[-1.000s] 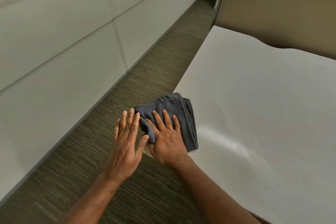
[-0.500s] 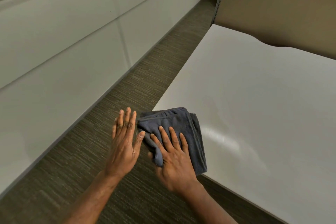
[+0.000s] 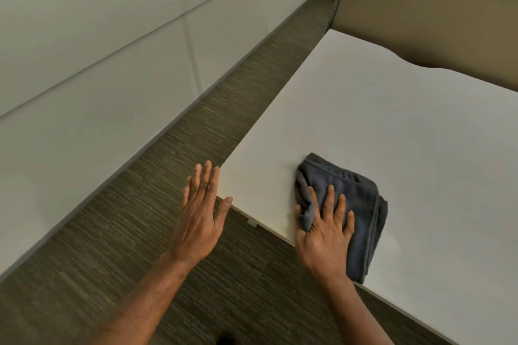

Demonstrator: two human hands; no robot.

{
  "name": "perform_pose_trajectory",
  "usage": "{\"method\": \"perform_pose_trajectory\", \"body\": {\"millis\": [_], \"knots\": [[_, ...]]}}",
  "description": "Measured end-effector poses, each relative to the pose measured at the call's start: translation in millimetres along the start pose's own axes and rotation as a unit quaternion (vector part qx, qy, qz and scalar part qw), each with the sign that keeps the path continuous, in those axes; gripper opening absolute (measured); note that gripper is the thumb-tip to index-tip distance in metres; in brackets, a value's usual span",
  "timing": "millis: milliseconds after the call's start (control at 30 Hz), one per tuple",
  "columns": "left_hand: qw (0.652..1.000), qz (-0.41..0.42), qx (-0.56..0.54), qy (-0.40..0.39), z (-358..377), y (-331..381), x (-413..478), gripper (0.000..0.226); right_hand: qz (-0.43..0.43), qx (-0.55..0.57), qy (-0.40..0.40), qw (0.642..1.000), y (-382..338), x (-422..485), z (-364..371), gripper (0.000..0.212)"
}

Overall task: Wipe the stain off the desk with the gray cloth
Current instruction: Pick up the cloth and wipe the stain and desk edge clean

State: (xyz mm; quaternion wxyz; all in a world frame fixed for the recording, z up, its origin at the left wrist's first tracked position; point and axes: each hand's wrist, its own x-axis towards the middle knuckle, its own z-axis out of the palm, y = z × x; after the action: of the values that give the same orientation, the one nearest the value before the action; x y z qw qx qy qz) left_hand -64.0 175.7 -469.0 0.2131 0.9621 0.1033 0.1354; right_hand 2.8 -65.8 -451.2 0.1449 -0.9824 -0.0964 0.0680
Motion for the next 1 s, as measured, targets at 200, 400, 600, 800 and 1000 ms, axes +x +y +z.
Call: {"method": "perform_pose_trajectory", "body": {"millis": [200,400,600,800,1000], "knots": [[1.0,-0.005,-0.017,-0.006,4,5,-8,0.077,0.03,-0.007,0.008,1.0,3,36,-5,0.065],[1.0,-0.015,-0.008,-0.013,10,7,-26,0.074,-0.059,0.027,-0.004,0.998,5,43,-12,0.057],[0.999,-0.044,-0.008,0.003,16,16,-46,0.073,-0.166,0.069,-0.05,0.982,10,26,-16,0.064],[0.996,-0.073,-0.005,0.042,25,36,-77,0.072,-0.196,0.065,-0.042,0.978,30,-15,-8,0.065],[0.988,-0.123,-0.013,0.09,39,75,-127,0.069,-0.215,0.055,-0.025,0.975,61,-49,-13,0.056]]}}
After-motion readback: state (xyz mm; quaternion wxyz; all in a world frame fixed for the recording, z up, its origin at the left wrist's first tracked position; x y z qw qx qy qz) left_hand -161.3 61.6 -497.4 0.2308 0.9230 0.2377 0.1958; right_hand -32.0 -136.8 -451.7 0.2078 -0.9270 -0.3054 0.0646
